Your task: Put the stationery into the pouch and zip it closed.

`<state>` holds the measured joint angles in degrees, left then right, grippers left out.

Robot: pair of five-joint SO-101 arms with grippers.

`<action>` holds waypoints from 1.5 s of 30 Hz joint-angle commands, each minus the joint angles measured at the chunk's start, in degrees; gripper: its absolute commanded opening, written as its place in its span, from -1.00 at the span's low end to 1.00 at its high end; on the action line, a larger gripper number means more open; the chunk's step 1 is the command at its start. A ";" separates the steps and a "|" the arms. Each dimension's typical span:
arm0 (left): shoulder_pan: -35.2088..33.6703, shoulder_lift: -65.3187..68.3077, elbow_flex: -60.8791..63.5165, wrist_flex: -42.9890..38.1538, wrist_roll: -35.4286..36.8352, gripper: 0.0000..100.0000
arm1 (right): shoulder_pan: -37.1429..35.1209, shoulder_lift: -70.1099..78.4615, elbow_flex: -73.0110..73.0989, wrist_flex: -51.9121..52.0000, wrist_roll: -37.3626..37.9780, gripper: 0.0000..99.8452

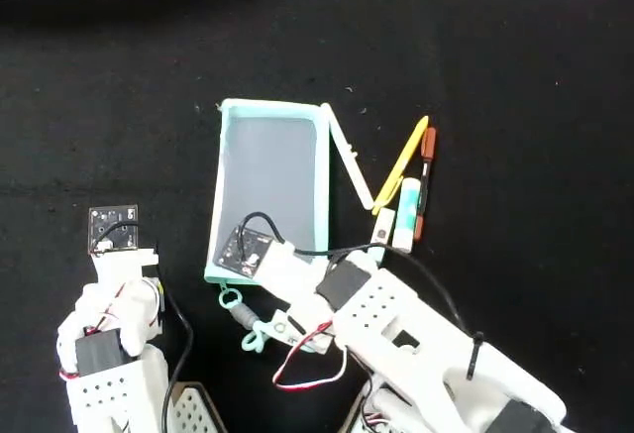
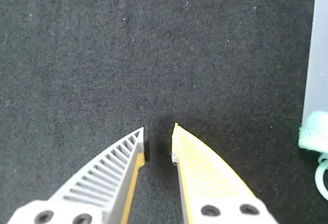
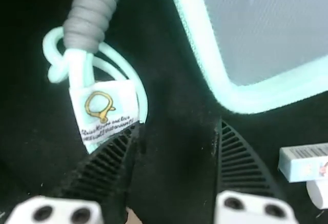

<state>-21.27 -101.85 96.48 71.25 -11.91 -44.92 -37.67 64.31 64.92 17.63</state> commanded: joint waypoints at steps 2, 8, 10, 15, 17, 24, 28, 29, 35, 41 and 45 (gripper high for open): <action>-0.04 0.26 0.92 0.26 -0.26 -0.79 | -0.26 0.22 -0.57 -5.19 -0.09 -0.58; -0.13 0.26 0.92 0.26 -0.26 -0.79 | 9.58 0.22 3.91 -17.76 0.00 -0.95; -0.13 0.26 0.92 0.26 -0.26 -0.79 | 15.47 0.04 3.56 -18.29 0.00 -0.95; -0.13 0.26 0.92 0.26 -0.26 -0.79 | 28.92 -0.04 1.80 -18.20 0.09 -0.98; -0.13 0.26 0.92 0.26 -0.26 -0.79 | 31.82 -0.04 1.80 -17.93 0.70 -0.97; -0.13 0.26 0.92 0.26 -0.26 -0.79 | 32.18 -0.13 -2.07 -4.40 9.41 -0.81; -0.22 0.26 0.92 0.26 -0.26 -0.79 | 32.18 -0.13 -3.74 0.09 9.67 -0.70; -0.40 0.26 0.92 0.26 -0.26 -0.79 | 32.26 -0.13 -3.21 0.09 9.49 -0.69; -0.31 0.26 0.92 0.26 -0.35 -0.79 | 33.85 -0.13 4.18 -4.57 9.32 -0.73; -0.31 0.26 0.92 0.26 -0.35 -0.79 | 36.31 -1.89 10.33 -15.38 7.56 -0.96; -0.22 0.26 0.92 0.26 -0.35 -0.79 | 36.66 -7.25 14.37 -17.14 3.78 -0.97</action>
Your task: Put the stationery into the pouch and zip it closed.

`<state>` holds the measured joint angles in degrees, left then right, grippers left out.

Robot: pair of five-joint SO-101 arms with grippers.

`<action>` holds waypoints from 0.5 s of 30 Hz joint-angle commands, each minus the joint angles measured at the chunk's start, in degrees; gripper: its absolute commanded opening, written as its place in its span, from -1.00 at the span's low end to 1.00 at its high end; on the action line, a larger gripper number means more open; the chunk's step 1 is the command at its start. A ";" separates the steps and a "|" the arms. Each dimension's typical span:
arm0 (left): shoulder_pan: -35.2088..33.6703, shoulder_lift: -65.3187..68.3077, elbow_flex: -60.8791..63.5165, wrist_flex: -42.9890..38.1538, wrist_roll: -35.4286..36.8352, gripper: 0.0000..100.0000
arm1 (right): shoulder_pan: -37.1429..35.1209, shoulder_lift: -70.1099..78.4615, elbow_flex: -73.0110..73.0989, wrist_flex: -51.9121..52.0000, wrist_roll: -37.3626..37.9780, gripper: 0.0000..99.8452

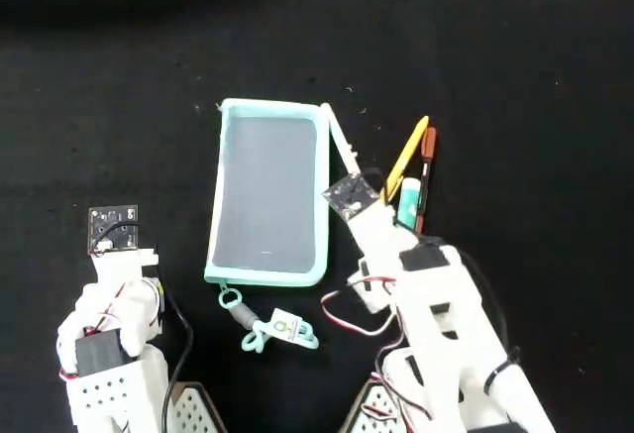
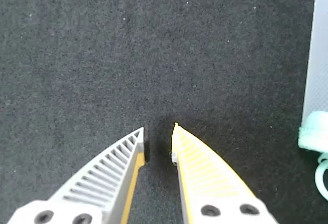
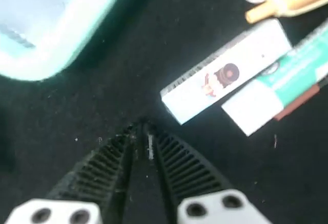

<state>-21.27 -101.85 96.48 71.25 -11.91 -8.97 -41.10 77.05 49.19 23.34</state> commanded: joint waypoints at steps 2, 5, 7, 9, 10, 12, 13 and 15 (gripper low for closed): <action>-0.22 0.26 0.92 0.26 -0.35 -0.79 | 0.70 -7.60 3.74 -1.23 -2.11 -0.97; -0.22 0.26 0.92 0.26 -0.35 -0.79 | 0.79 -14.02 6.55 0.70 -1.76 -0.98; -0.22 0.26 0.92 0.26 -0.35 -0.79 | 0.79 -18.59 8.48 1.23 -1.76 -0.98; -0.22 0.26 0.92 0.26 -0.35 -0.79 | 1.49 -23.08 9.89 2.55 -1.67 -0.98; -0.22 0.26 0.92 0.26 -0.44 -0.79 | 2.73 -25.36 10.59 3.08 -1.76 -0.98; -0.22 0.26 0.92 0.26 -0.44 -0.79 | 4.84 -29.85 11.82 3.87 -2.02 -0.97; -0.22 0.26 0.92 0.26 -0.44 -0.79 | 5.36 -32.04 12.62 4.48 -2.02 -0.97; -0.22 0.26 0.92 0.26 -0.44 -0.79 | 5.80 -36.44 13.93 5.27 -2.02 -0.97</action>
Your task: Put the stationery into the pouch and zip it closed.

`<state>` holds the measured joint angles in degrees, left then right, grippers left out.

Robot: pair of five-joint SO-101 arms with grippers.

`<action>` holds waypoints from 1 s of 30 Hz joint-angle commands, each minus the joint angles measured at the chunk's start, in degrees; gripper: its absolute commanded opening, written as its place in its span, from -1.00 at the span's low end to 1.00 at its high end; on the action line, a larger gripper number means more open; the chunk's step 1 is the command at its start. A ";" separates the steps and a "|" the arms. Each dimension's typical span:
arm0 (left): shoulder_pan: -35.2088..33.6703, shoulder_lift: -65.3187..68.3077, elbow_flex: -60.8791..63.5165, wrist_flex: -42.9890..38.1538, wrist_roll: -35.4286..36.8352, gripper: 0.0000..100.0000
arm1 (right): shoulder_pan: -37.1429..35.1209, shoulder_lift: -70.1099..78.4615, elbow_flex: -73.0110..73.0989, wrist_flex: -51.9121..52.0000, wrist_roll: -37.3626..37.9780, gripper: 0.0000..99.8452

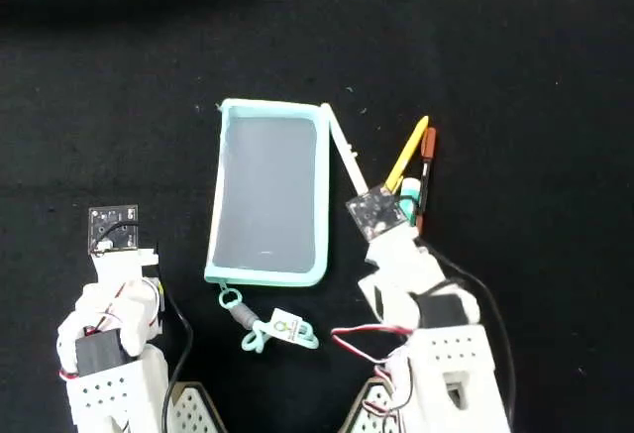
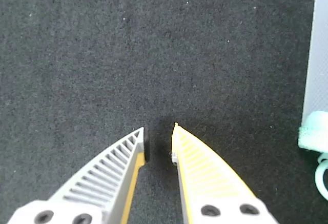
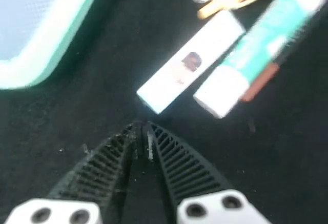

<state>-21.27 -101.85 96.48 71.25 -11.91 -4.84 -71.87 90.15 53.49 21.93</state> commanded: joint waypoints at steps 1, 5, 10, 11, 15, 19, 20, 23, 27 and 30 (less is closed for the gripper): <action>-0.22 0.26 0.92 0.26 -0.44 -0.79 | 1.85 -7.78 1.36 1.41 -0.70 -0.97; -0.22 0.26 0.92 0.26 -0.44 -0.79 | 3.52 -16.48 3.65 2.99 -0.70 -0.97; -0.22 0.26 0.92 0.26 -0.44 -0.79 | 8.18 -27.74 5.67 6.68 -3.52 -0.97; -0.22 0.26 0.92 0.26 -0.44 -0.79 | 8.18 -30.02 6.20 7.38 -4.66 -0.97; -0.22 0.26 0.92 0.26 -0.44 -0.79 | 8.35 -36.09 6.37 11.96 -5.45 -0.97; -0.22 0.26 0.92 0.26 -0.44 -0.79 | 8.09 -35.30 6.37 11.78 -5.45 -0.97; -0.22 0.26 0.92 0.26 -0.44 -0.79 | 8.09 -34.95 6.37 11.43 -5.45 -0.97; -0.22 0.26 0.92 0.26 -0.44 -0.79 | 8.00 -34.59 6.37 11.34 -5.45 -0.96; -0.22 0.26 0.92 0.26 -0.44 -0.79 | 8.00 -34.59 6.37 11.52 -5.89 -0.74; -0.22 0.26 0.92 0.26 -0.44 -0.79 | 8.00 -34.59 6.37 11.69 -5.89 -0.57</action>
